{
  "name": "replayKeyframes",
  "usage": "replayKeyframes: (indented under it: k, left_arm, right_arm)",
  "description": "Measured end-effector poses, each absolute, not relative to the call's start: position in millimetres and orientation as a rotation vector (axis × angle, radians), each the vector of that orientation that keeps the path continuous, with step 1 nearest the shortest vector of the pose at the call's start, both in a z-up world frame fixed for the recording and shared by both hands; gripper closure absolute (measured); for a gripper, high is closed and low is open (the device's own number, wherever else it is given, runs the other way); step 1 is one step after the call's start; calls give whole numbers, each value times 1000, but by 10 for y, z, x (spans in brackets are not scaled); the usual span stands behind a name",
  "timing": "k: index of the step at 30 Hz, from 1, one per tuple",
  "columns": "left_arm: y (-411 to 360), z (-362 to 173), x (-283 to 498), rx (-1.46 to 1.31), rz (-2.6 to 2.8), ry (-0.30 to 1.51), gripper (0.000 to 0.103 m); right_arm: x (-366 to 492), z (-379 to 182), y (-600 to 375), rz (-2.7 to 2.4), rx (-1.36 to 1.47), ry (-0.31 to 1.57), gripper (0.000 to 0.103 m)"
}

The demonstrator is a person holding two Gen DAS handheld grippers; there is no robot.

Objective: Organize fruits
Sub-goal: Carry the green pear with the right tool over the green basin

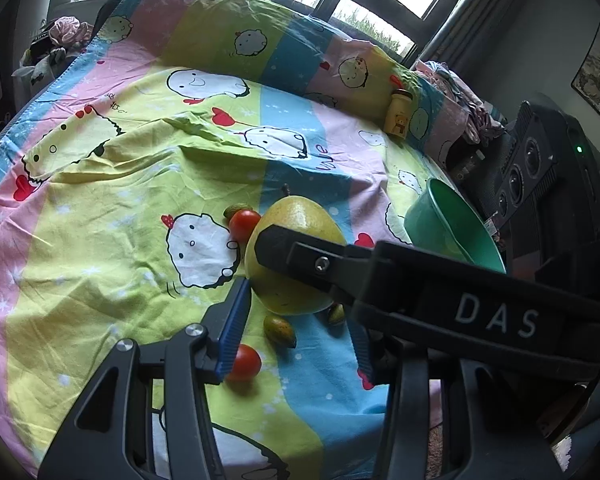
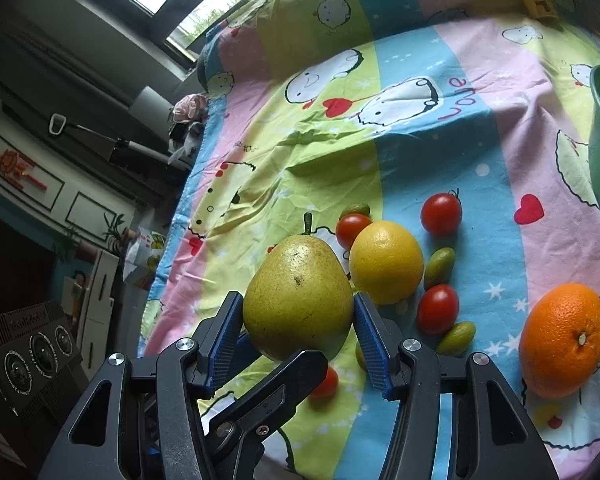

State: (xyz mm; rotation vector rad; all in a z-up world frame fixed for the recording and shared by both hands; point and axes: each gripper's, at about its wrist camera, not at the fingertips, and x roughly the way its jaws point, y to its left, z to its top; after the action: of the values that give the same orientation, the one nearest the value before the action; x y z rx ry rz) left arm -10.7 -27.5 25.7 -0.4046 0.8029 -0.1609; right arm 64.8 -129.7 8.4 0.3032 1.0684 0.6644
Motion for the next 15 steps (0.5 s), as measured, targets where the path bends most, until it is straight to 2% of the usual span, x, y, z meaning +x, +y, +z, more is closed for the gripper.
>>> replayKeyframes:
  k: [8, 15]
  left_arm:
    - [-406, 439, -85, -369, -205, 742, 57]
    - [-600, 833, 21, -316, -256, 668, 58]
  right_arm:
    - [600, 290, -1436, 646, 309, 989, 45]
    - [622, 690, -1661, 623, 336, 891, 45]
